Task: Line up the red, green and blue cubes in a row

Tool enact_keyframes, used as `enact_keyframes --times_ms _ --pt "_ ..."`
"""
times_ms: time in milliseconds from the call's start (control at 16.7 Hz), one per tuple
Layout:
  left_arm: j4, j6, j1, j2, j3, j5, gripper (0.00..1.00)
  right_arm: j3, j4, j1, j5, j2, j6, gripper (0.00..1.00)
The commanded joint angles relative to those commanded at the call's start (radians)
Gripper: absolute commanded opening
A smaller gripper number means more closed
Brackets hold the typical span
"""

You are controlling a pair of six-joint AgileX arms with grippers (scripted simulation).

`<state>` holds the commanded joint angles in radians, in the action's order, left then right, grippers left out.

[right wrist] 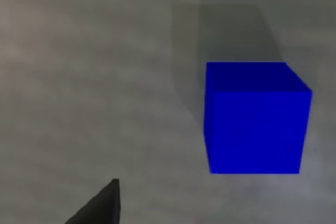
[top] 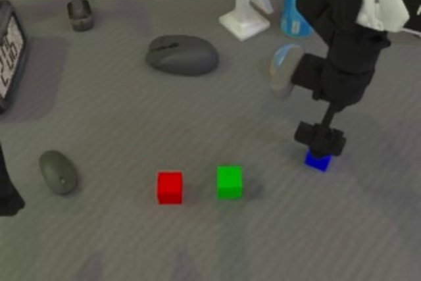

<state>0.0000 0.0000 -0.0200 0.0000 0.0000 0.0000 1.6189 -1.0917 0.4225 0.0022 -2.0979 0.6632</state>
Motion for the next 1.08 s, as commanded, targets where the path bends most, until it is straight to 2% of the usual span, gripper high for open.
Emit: enact_keyframes --times_ms 360,780,1080 --pt "0.0 0.0 0.0 0.0 0.0 0.0 1.0 -0.013 0.017 -0.003 0.0 -0.007 0.001 1.0" --pt "0.0 0.0 0.0 0.0 0.0 0.0 1.0 -0.149 0.258 0.001 0.001 -0.106 -0.003 1.0" --pt "0.0 0.0 0.0 0.0 0.0 0.0 1.0 -0.157 0.27 0.001 0.001 -0.114 -0.003 1.0"
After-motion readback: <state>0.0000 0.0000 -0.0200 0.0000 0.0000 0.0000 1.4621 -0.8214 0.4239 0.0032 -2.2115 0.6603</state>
